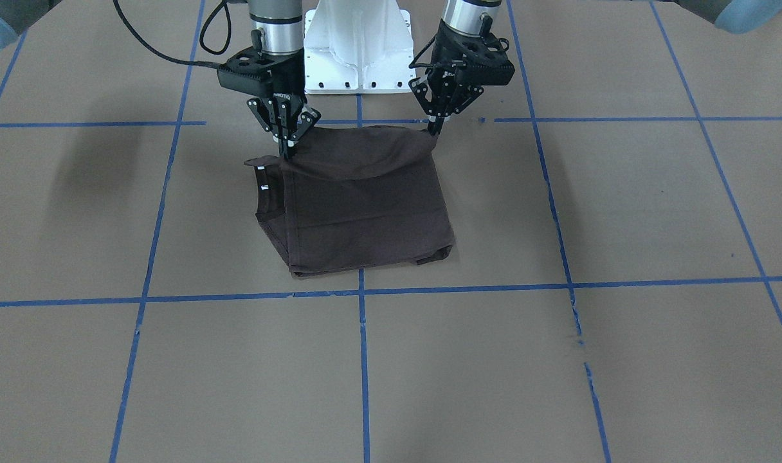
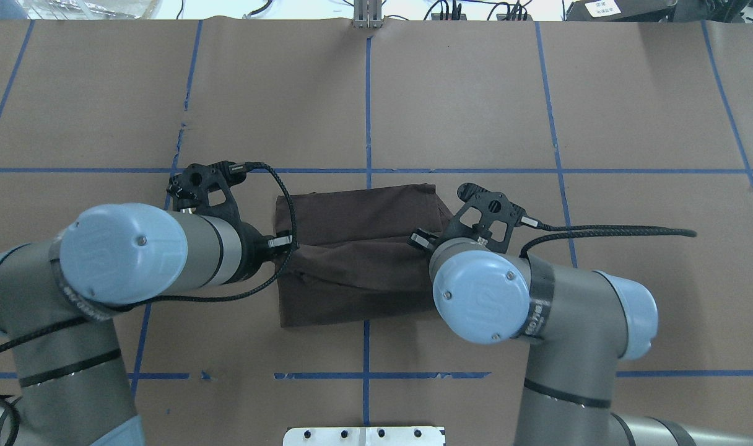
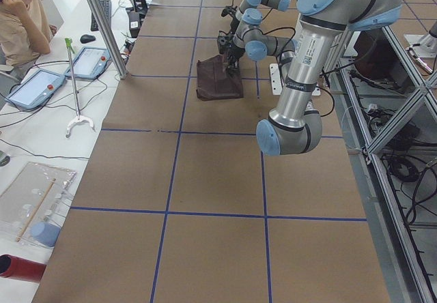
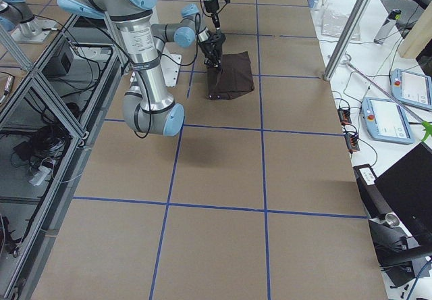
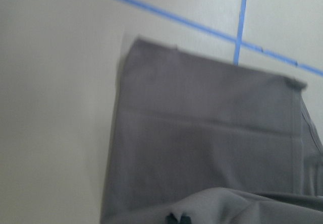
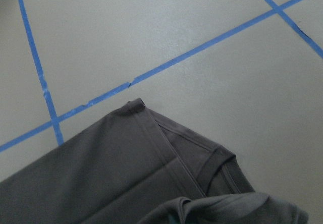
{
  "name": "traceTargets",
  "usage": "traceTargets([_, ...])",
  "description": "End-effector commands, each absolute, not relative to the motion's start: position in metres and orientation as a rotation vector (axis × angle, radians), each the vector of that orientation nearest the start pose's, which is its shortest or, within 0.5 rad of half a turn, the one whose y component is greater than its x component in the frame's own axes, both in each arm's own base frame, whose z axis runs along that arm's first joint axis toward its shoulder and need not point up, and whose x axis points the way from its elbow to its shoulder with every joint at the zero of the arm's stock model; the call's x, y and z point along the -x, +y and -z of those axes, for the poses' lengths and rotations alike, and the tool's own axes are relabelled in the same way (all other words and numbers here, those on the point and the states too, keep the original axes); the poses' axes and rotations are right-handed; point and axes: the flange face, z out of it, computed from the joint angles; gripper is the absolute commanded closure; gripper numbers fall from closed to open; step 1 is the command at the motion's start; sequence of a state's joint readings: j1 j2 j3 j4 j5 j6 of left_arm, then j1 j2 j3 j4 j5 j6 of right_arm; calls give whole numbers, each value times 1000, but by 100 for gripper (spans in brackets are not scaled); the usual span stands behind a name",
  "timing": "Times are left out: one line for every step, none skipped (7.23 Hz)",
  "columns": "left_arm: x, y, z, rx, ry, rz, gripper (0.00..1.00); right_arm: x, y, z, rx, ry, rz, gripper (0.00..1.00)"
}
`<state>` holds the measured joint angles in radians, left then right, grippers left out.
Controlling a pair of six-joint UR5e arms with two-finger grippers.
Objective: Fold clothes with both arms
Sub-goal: 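Lift the near edge with both grippers and fold it away from the robot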
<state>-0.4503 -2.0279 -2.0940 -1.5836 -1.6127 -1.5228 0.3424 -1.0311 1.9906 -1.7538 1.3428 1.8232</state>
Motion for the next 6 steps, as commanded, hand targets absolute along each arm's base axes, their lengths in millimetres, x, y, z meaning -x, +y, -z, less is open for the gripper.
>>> traceTargets([-452,-424,-227,-275,944,374,100,526,-406,-220,-268,-767,-681,100])
traceTargets([-472,-450,-247,-291,939,379,100,542,-423,-232,-277,-766,-685,100])
traceTargets([-486,-471,-267,-307,930,375,100,557,-438,-239,-284,-770,-687,100])
traceTargets([-493,-476,-278,-316,935,362,100,563,-442,-245,-286,-762,-680,100])
traceTargets([-494,-476,-278,-315,933,355,43,566,-442,-252,-298,-738,-643,8])
traceTargets([-491,-473,-273,-345,934,297,0,566,-442,-246,-325,-741,-575,0])
